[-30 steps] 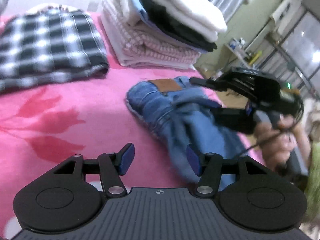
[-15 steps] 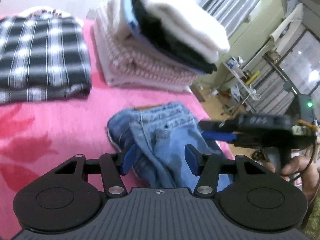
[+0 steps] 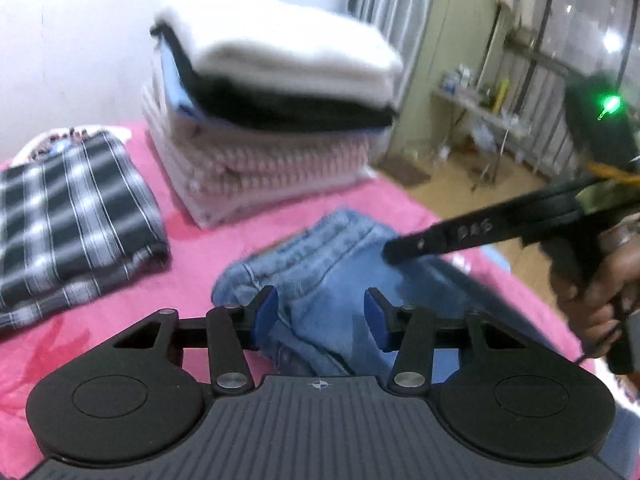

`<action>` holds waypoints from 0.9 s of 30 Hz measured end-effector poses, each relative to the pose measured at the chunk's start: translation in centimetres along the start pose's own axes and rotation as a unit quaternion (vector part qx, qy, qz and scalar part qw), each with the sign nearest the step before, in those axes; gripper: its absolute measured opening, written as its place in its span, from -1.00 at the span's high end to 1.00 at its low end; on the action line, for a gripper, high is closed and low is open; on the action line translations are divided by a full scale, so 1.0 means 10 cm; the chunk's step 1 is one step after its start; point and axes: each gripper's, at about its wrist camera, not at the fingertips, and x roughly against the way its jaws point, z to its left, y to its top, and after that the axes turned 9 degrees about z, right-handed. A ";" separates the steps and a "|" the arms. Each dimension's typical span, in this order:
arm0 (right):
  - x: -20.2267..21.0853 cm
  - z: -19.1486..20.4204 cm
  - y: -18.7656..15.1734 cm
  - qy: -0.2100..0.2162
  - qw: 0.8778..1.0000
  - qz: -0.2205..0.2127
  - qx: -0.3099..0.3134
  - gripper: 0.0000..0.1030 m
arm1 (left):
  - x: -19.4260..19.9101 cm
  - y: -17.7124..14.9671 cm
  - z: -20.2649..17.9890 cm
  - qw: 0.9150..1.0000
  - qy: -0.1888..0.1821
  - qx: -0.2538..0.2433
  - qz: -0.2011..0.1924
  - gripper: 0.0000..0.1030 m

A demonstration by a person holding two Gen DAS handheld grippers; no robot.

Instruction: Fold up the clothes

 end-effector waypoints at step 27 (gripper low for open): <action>-0.07 0.14 0.13 0.004 0.999 -0.035 0.004 0.94 | 0.01 0.14 0.24 0.997 0.033 0.075 -0.015 0.90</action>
